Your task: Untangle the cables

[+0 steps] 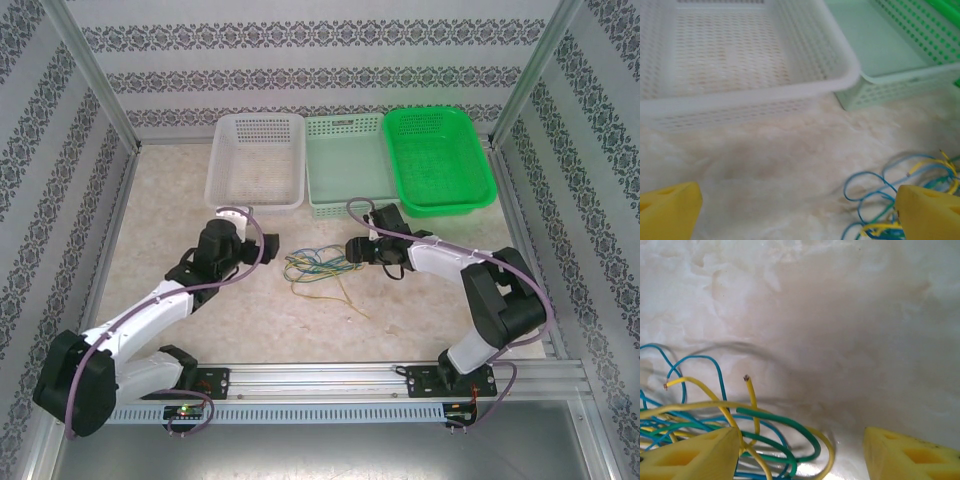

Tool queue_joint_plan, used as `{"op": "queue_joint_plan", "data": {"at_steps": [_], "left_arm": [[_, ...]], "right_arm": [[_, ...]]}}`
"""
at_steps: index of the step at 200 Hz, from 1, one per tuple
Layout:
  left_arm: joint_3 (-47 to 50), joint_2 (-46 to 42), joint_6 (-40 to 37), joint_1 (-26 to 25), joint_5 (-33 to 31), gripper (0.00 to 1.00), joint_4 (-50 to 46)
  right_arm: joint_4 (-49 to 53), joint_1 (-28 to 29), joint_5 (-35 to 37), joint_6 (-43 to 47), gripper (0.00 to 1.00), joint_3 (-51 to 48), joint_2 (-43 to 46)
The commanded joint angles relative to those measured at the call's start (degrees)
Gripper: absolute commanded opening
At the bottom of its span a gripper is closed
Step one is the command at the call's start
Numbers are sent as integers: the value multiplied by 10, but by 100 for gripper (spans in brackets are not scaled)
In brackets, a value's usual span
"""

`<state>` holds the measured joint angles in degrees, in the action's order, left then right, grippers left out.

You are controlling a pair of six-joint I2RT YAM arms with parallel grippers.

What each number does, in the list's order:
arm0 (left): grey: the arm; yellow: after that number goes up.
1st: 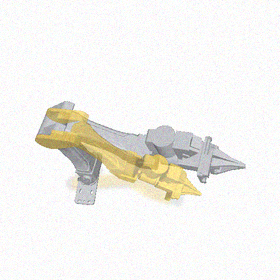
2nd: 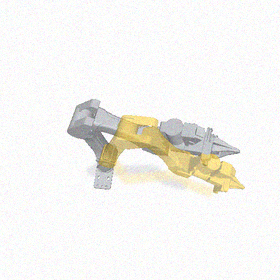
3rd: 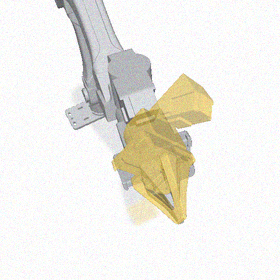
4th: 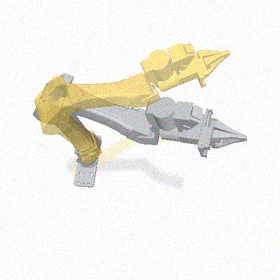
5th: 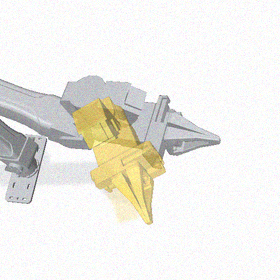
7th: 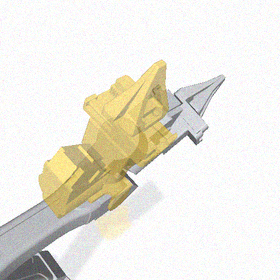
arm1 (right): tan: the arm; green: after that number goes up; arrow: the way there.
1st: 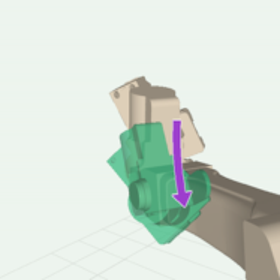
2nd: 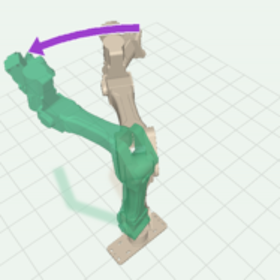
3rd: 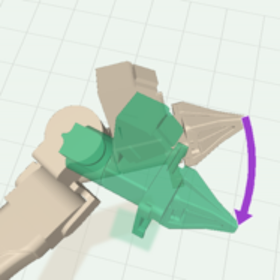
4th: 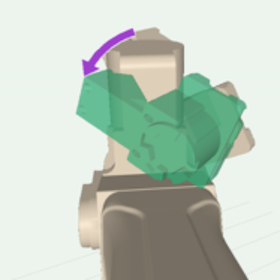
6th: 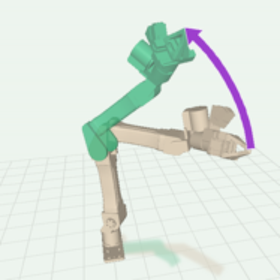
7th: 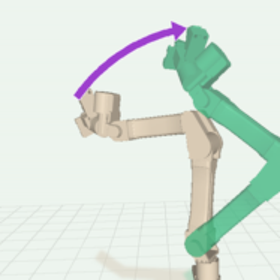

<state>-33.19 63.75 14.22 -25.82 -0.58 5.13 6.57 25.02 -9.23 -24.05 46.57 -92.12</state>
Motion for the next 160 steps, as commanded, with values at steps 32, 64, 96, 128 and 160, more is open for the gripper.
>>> {"op": "queue_joint_plan", "data": {"at_steps": [32,64,96,128,160], "left_arm": [[-14,65,-19,-44,31,100,16],[-44,113,-27,-51,52,100,26],[-59,144,-24,-62,64,100,45],[-61,147,-17,-65,58,100,51],[-67,126,-18,-66,50,100,38]], "right_arm": [[-11,2,48,0,42,7,-20],[-32,8,48,5,21,-17,10],[-52,26,62,21,5,-42,52],[-62,31,64,13,0,-61,88],[-70,31,80,-4,0,-86,159]]}}
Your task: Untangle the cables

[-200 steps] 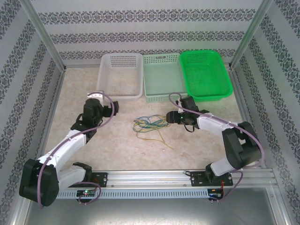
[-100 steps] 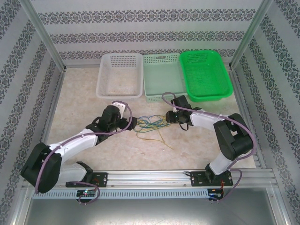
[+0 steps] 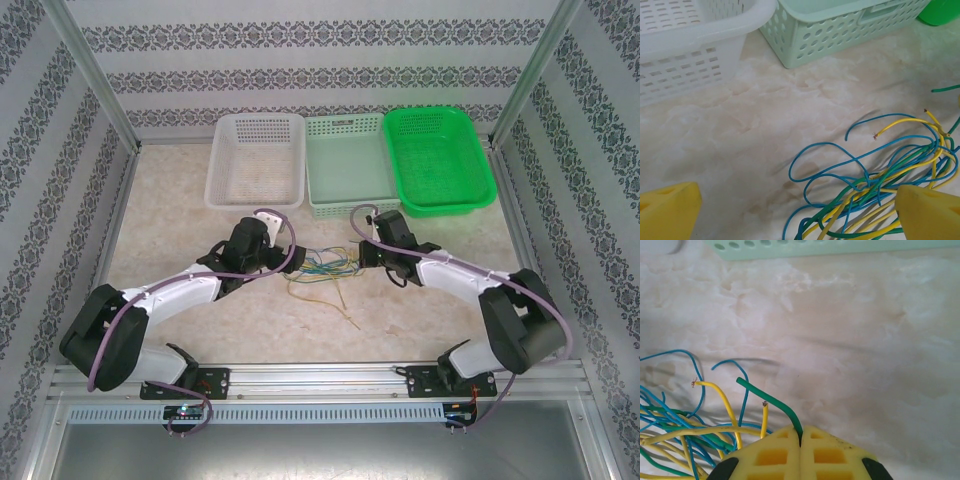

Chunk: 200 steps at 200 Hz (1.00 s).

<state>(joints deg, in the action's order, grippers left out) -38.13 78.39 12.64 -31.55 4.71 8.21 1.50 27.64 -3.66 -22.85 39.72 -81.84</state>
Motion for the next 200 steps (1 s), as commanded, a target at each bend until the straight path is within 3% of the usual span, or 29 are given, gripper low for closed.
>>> {"op": "queue_joint_plan", "data": {"at_steps": [1,52,82,132,167,200], "left_arm": [[-18,-21,-4,-9,-3,100,7],[-60,-3,-22,-38,18,100,-8],[-77,34,-21,-55,20,100,-1],[-126,97,-17,-64,-8,100,-82],[-135,118,-22,-64,31,98,-83],[-158,153,-20,-65,44,89,-76]], "right_arm": [[-20,5,25,-16,0,-18,58],[-28,0,44,-39,0,-28,159],[-23,-7,33,-52,0,-19,159],[-23,-29,36,-95,0,-36,163],[-68,-88,-45,-144,0,-59,210],[-77,-97,-99,-168,0,-43,227]]}}
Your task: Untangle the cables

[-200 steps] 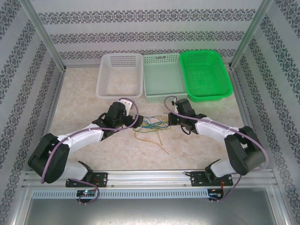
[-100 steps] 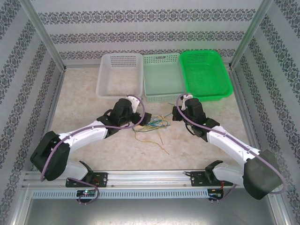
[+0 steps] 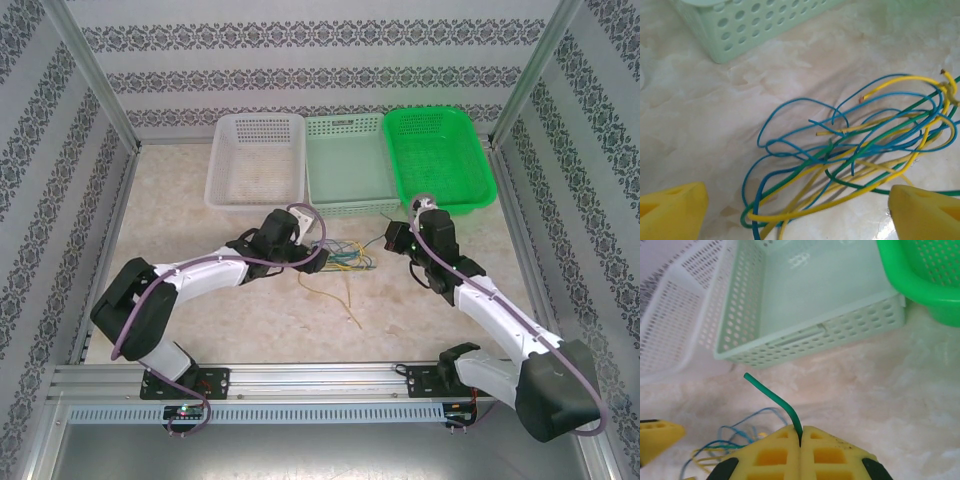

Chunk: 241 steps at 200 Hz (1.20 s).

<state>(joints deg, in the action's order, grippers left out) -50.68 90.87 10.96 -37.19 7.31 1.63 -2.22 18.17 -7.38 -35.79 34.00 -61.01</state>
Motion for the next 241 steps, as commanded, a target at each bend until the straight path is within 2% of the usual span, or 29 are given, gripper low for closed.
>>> {"op": "queue_joint_plan", "data": {"at_steps": [1,20,33,57,66,80,93,118,144,158,188,217,241], "left_arm": [[-34,30,-3,-8,18,89,-11],[-52,56,0,-8,30,86,-16],[-62,69,7,-8,27,84,-17],[-80,83,16,-8,-15,80,-49],[-82,78,21,-8,-38,84,-63],[-76,61,33,-7,-80,91,-77],[-68,36,46,-7,-122,100,-95],[-60,-24,61,-6,-194,99,-146],[-46,-92,79,-6,-237,99,-196],[-32,-124,97,-5,-226,100,-228],[19,-129,173,0,-132,100,-269],[75,-110,258,4,-33,90,-229],[73,-66,296,4,24,85,-217]], "right_arm": [[-41,-3,-63,-40,0,14,20],[-63,-2,-76,-57,0,8,21],[-37,-2,-70,-41,0,12,9],[16,-4,-38,-28,0,4,-29],[38,-5,-22,-25,17,-1,-45],[66,-5,-8,-7,30,-3,-72],[87,-5,-6,8,51,0,-87],[103,5,-2,26,63,7,-89],[124,22,17,33,66,21,-80],[139,39,33,35,67,26,-71],[152,73,74,34,68,17,-39],[144,95,100,46,69,20,-18],[116,117,110,74,70,36,-40]]}}
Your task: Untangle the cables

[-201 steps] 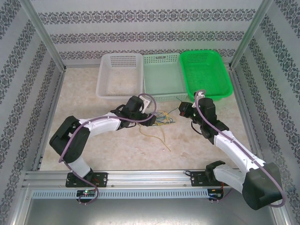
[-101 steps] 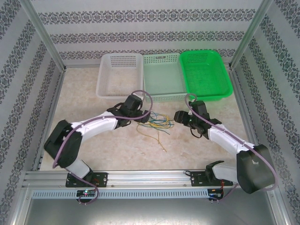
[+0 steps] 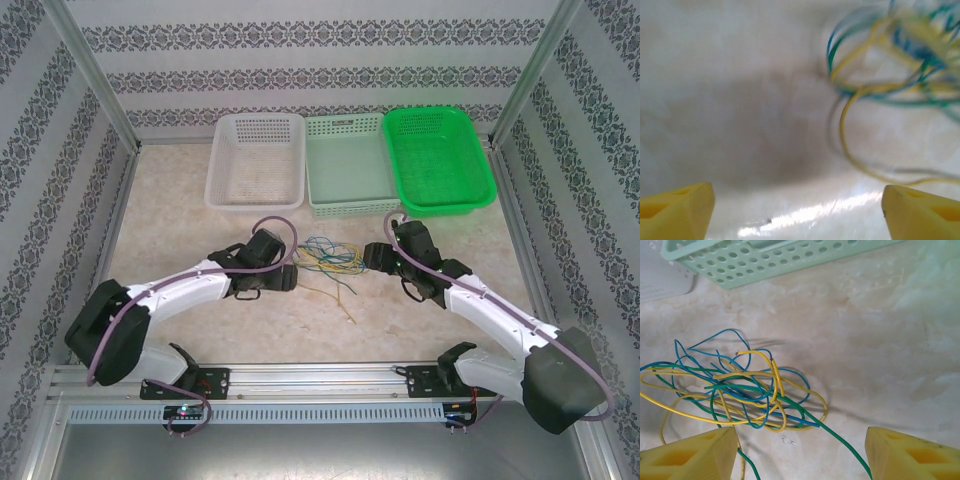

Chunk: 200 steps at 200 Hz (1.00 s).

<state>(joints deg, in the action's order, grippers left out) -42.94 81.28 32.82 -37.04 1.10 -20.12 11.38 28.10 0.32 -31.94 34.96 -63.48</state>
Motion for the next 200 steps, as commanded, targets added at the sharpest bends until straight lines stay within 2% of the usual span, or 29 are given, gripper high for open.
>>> {"op": "queue_joint_plan", "data": {"at_steps": [1,36,69,133,178,200], "left_arm": [[-5,33,78,2,89,85,1],[-39,110,112,2,133,84,34],[-43,126,142,2,144,84,57],[-25,66,197,-1,143,84,74],[-63,101,213,-9,134,84,33],[-67,133,215,-10,121,76,21]], "right_arm": [[-21,18,33,38,70,28,-18],[9,30,31,83,71,116,-138],[-31,32,15,64,70,121,-196],[-58,32,1,48,70,115,-238],[-69,34,-3,49,68,141,-278],[-73,35,-2,49,68,145,-286]]}}
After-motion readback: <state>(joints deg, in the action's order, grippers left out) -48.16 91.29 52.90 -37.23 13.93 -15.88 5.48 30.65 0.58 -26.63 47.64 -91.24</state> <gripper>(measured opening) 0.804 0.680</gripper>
